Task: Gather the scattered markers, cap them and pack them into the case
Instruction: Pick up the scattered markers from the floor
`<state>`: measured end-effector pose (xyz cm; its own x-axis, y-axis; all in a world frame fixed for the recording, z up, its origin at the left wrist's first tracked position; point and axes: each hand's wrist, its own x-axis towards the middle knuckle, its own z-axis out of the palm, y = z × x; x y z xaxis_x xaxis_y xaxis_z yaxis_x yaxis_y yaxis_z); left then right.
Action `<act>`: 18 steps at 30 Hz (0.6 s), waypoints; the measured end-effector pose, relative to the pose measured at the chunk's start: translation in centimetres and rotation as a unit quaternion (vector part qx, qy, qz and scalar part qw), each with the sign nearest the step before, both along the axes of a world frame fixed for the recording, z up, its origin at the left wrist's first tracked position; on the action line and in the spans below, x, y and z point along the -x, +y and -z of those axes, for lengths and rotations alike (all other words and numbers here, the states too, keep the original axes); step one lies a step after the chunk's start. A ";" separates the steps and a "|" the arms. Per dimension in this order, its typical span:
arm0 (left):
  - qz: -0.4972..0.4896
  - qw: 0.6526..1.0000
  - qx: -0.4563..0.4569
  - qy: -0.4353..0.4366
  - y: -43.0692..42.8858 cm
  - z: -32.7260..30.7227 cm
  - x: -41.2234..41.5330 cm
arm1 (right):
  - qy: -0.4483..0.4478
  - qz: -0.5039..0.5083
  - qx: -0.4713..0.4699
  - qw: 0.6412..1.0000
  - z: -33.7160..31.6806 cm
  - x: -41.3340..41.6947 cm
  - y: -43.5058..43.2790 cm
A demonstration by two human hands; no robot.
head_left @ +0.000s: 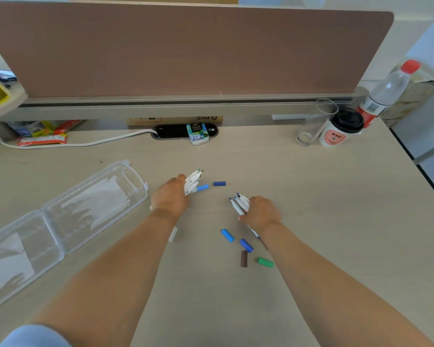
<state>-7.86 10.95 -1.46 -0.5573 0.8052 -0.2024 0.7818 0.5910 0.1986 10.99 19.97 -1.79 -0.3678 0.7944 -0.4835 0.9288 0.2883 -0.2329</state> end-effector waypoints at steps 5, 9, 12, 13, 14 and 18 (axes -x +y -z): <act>0.039 0.999 0.032 0.009 0.7 0.1 0.3 | 0.031 0.036 0.007 0.999 -0.2 0.4 0.1; 0.038 0.997 0.057 0.029 1.1 0.0 0.9 | 0.072 0.051 0.017 0.996 -0.9 0.4 0.1; 0.052 0.996 0.063 0.036 1.2 0.1 1.1 | 0.081 0.059 0.017 0.995 -1.2 0.7 0.2; 0.052 0.996 0.063 0.033 1.4 0.2 1.2 | 0.083 0.060 0.019 0.995 -1.2 0.7 0.2; 0.050 0.996 0.063 0.026 1.5 0.2 1.2 | 0.085 0.061 0.021 0.994 -1.2 0.8 0.2; 0.045 0.996 0.077 -0.004 1.7 0.3 1.2 | 0.104 0.069 0.027 0.992 -1.0 0.7 0.1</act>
<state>-9.11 12.64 -1.80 -0.4815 0.8115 -0.3311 0.8323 0.5418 0.1173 10.27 20.09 -0.75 -0.3533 0.8192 -0.4517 0.8891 0.1438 -0.4346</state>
